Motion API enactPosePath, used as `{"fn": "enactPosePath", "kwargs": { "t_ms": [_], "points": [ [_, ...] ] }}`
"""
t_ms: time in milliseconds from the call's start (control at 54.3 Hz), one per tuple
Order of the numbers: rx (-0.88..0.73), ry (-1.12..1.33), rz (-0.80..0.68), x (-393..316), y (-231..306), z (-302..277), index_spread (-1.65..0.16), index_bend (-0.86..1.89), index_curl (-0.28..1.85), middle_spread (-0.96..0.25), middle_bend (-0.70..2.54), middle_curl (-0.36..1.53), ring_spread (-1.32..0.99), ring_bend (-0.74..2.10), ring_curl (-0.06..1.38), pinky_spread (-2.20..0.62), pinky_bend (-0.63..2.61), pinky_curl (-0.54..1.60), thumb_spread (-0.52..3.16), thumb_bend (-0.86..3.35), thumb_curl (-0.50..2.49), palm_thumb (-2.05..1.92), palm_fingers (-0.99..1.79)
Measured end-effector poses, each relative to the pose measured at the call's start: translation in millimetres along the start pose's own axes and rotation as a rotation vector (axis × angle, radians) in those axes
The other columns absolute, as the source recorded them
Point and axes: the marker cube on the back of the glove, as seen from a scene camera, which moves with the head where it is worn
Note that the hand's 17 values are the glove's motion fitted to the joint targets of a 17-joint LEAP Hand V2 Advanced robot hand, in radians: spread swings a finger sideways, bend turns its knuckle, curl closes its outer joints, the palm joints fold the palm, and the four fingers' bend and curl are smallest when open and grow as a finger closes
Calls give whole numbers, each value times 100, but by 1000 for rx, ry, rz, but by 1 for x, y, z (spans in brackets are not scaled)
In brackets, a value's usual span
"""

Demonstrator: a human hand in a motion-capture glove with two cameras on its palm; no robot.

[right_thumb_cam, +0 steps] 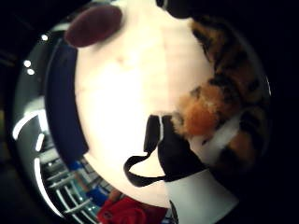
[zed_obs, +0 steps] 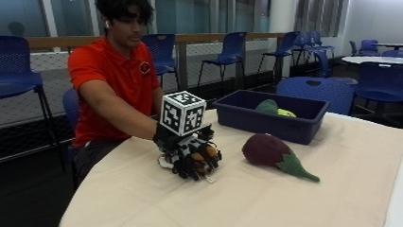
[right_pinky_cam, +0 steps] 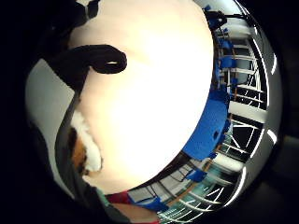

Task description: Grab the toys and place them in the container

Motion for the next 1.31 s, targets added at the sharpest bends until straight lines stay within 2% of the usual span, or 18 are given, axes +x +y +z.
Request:
{"fn": "enactPosePath", "kwargs": {
  "t_ms": [111,129,166,184,240,350,461,627,921,1253,1308],
  "points": [
    [44,-10,24,-1,0,1,-42,22,23,-8,15,12,-8,80,38,-13,128,34,122,5,29,13,18],
    [56,-8,27,-1,-1,1,-42,23,24,-10,18,13,-11,84,39,-18,129,34,126,8,31,18,32],
    [78,0,32,-2,-1,1,-42,22,24,-12,20,14,-15,86,38,-22,127,32,129,9,32,20,38],
    [88,7,33,-2,-2,0,-42,19,23,-15,27,16,-18,89,39,-27,128,33,132,14,34,28,53],
    [110,27,28,-5,-2,-1,-42,16,23,-18,33,19,-24,91,40,-33,125,32,135,20,38,38,63],
    [122,29,15,-10,0,-13,-42,22,28,-26,39,23,-34,93,42,-40,115,32,121,25,48,57,77],
    [127,-79,-15,-20,12,-45,-43,31,33,-32,45,27,-42,95,44,-43,107,32,107,26,56,65,93],
    [176,-95,-92,-59,31,-110,-43,36,41,-38,49,32,-47,97,47,-45,100,34,90,25,67,69,98],
    [254,-45,-276,-194,30,-189,-43,36,52,-44,50,39,-49,98,51,-46,98,39,72,24,82,70,97],
    [190,-130,-443,-350,15,-215,-45,32,65,-47,48,48,-49,99,54,-46,98,42,62,23,96,69,94],
    [188,-108,-408,-361,10,-212,-45,32,67,-48,48,50,-50,99,54,-46,98,42,61,23,98,68,94]
  ]
}}
